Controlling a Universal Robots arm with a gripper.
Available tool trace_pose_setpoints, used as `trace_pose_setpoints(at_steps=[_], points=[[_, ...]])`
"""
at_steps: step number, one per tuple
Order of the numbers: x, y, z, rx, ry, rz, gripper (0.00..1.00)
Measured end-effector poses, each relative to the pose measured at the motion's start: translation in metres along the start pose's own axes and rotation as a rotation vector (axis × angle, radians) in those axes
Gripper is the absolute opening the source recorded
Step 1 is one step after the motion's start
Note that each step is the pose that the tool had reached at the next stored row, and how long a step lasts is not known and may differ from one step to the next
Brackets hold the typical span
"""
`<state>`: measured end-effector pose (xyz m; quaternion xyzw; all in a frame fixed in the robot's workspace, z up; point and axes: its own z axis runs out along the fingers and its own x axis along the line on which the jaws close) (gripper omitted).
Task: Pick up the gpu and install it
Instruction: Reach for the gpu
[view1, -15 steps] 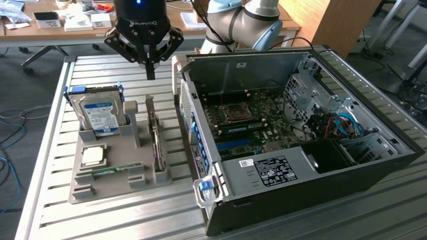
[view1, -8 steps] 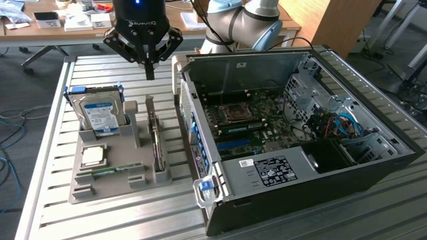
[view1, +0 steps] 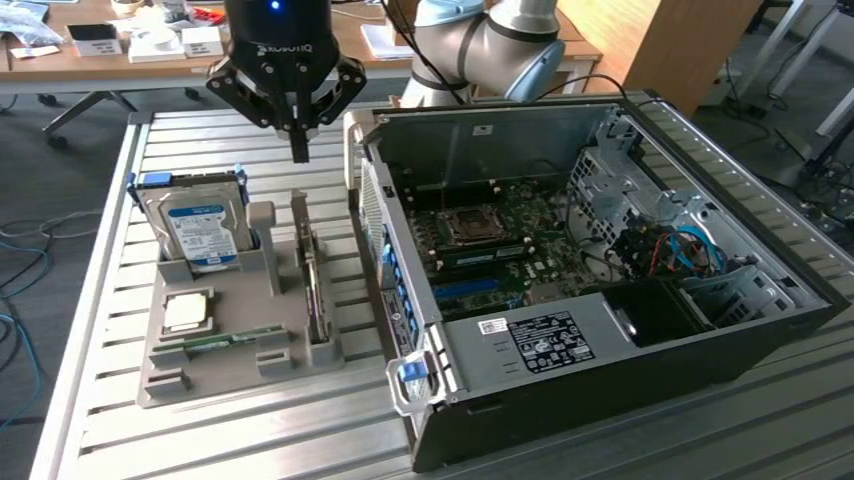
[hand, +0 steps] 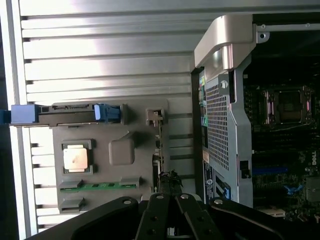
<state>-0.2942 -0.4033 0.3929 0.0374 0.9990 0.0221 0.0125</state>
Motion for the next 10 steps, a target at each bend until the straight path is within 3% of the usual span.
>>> trace_pose_setpoints(at_steps=[10], points=[[-0.0002,-0.0099,-0.0004,0.0000,0.0000,0.000,0.11]])
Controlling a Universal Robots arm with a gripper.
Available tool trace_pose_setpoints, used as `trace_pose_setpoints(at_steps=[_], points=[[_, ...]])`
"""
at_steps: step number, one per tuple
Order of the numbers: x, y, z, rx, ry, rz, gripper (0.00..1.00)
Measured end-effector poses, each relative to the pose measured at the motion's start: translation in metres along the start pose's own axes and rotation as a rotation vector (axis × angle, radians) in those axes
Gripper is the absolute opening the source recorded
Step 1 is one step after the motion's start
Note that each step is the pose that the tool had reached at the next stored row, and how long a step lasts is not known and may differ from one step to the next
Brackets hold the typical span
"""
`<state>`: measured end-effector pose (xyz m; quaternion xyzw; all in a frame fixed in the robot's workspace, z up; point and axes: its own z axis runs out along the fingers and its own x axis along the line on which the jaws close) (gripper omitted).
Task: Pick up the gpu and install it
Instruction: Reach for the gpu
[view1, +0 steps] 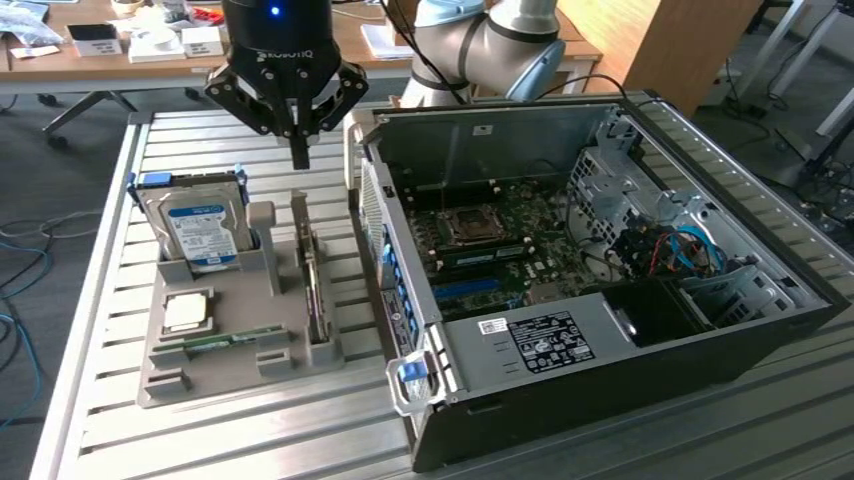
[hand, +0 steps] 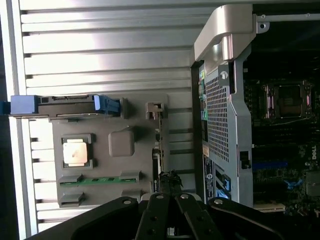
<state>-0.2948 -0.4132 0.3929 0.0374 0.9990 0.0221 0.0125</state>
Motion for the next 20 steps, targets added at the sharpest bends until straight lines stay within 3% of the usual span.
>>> trace_pose_setpoints(at_steps=[20], points=[[0.0006,-0.0066,-0.0003,0.0000,0.0000,0.000,0.11]])
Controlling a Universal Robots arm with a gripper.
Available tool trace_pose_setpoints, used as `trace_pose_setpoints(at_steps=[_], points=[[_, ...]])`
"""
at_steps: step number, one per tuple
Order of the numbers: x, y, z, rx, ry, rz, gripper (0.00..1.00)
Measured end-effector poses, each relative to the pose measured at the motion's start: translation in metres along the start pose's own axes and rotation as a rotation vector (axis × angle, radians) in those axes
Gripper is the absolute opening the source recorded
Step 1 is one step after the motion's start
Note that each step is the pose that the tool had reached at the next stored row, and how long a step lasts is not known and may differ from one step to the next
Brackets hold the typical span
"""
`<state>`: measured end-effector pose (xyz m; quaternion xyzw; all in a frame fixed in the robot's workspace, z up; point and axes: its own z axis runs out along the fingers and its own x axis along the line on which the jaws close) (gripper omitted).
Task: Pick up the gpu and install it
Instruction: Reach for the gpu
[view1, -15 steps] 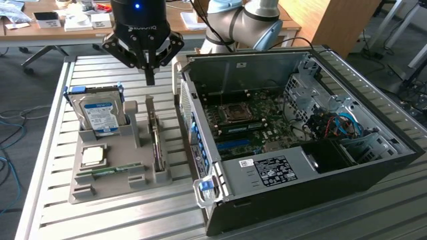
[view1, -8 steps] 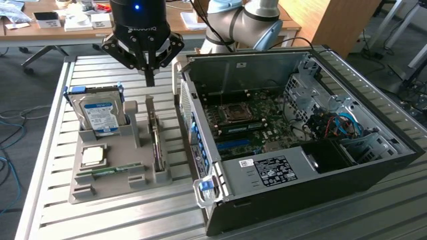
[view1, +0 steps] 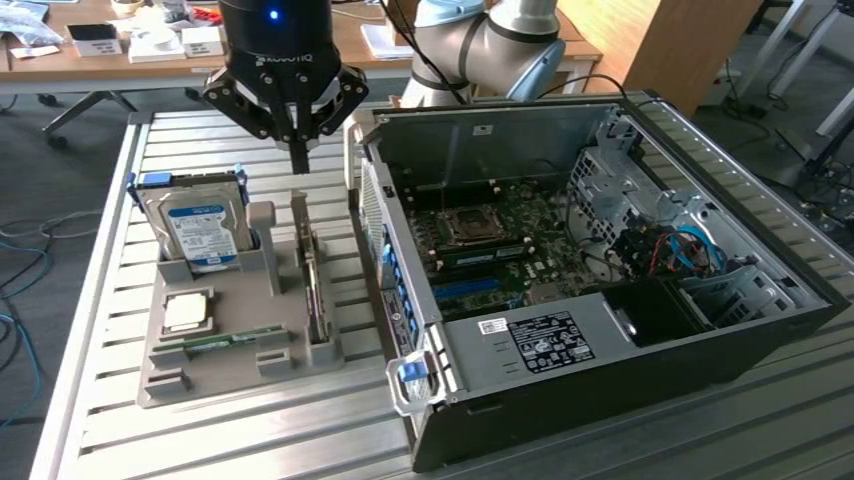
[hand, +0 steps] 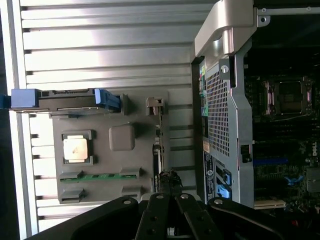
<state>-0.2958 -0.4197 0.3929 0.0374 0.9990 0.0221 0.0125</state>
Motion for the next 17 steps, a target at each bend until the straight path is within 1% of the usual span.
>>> trace_pose_setpoints(at_steps=[17], points=[[0.0007,-0.0082,-0.0004,0.0000,0.0000,0.000,0.11]])
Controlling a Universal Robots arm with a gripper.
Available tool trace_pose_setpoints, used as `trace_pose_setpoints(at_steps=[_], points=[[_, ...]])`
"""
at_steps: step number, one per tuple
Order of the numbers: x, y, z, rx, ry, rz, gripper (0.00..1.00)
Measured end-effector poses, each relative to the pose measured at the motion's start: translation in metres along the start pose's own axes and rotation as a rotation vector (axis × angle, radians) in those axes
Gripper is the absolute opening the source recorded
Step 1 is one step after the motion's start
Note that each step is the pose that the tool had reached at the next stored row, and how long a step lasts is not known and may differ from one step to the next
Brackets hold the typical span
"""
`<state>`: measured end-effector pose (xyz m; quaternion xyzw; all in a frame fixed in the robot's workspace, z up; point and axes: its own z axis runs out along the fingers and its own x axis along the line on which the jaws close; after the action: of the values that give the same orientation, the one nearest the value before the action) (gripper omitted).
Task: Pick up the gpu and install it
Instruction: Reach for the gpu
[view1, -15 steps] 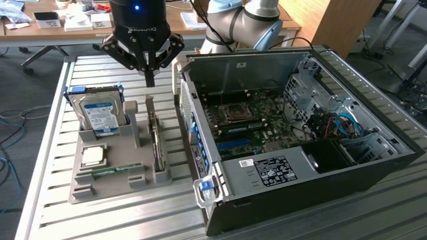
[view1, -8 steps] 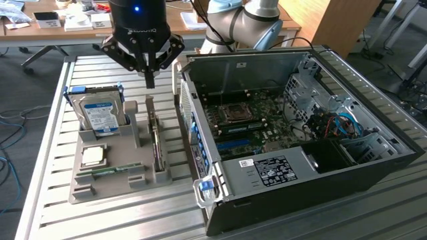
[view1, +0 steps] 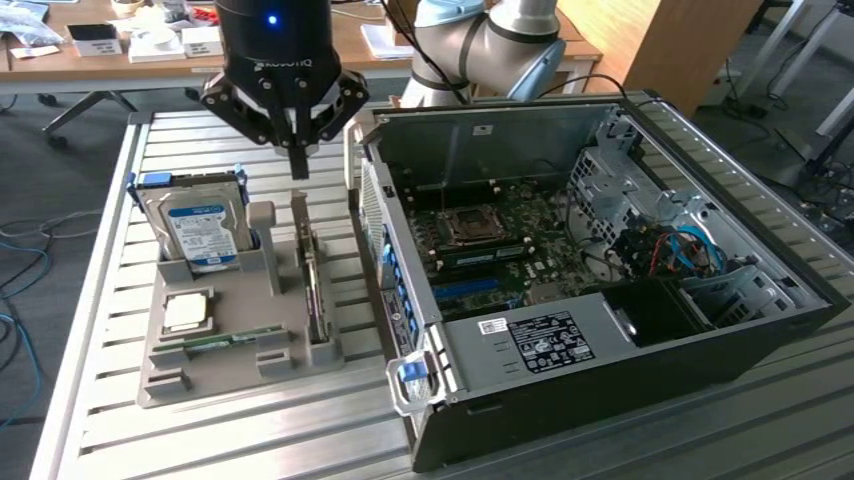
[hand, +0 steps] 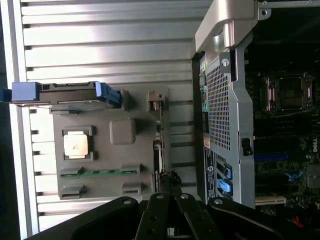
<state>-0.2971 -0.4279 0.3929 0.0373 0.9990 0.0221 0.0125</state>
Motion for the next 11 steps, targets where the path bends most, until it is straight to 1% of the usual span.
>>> trace_pose_setpoints(at_steps=[11], points=[[-0.001,-0.0174,-0.0006,0.0000,0.0000,0.000,0.11]])
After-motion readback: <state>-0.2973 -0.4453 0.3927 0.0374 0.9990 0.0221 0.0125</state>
